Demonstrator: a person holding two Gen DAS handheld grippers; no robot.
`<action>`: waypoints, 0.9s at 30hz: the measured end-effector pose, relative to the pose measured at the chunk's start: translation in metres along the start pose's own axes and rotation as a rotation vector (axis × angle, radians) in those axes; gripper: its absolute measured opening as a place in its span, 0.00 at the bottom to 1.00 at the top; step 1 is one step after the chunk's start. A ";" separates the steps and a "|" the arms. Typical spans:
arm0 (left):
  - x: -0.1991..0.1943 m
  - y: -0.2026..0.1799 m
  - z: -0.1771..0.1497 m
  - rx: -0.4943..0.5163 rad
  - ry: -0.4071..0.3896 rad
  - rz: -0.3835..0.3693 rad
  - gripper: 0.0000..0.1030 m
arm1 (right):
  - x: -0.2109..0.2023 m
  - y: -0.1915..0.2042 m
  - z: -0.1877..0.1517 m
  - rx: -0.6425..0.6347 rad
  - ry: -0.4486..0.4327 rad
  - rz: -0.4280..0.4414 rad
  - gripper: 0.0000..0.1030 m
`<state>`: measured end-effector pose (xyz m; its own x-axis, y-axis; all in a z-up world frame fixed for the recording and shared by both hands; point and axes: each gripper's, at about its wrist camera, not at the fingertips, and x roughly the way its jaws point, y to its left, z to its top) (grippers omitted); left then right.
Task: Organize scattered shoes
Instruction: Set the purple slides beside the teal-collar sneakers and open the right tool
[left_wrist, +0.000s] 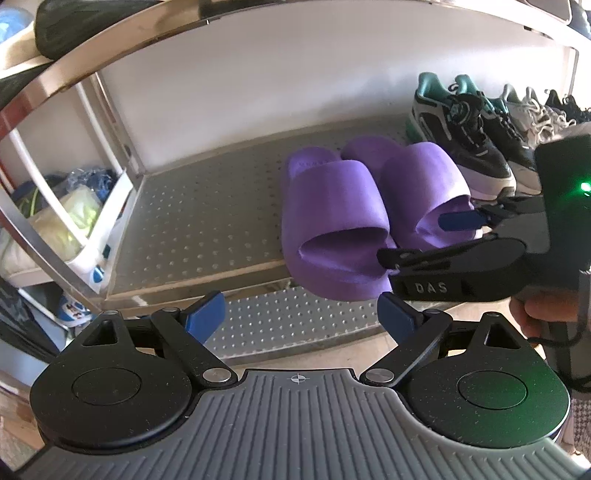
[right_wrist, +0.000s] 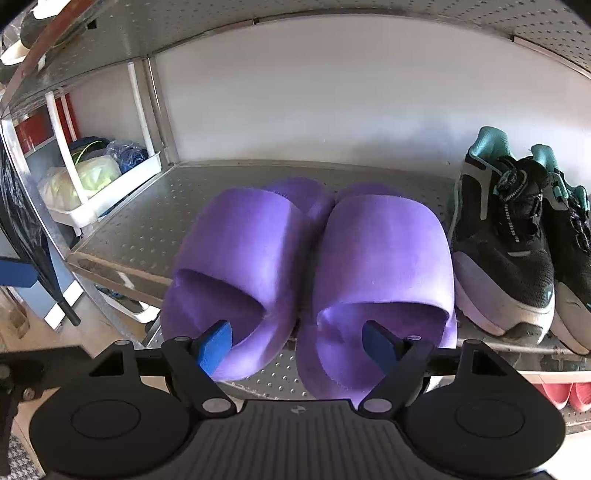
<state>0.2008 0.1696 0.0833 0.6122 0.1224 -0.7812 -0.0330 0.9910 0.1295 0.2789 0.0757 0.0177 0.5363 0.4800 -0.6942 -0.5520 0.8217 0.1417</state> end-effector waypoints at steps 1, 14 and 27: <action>0.000 0.000 0.000 0.000 0.001 0.001 0.91 | 0.003 0.000 0.000 0.001 -0.003 0.001 0.76; 0.006 -0.002 -0.001 0.023 0.027 0.011 0.91 | 0.032 0.014 0.019 -0.002 -0.072 -0.089 0.41; 0.016 0.005 -0.004 0.020 0.060 0.037 0.91 | 0.063 -0.001 0.035 -0.021 -0.147 -0.125 0.42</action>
<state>0.2069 0.1768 0.0691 0.5621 0.1627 -0.8109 -0.0389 0.9846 0.1706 0.3361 0.1161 -0.0014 0.6881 0.4157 -0.5947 -0.4879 0.8717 0.0448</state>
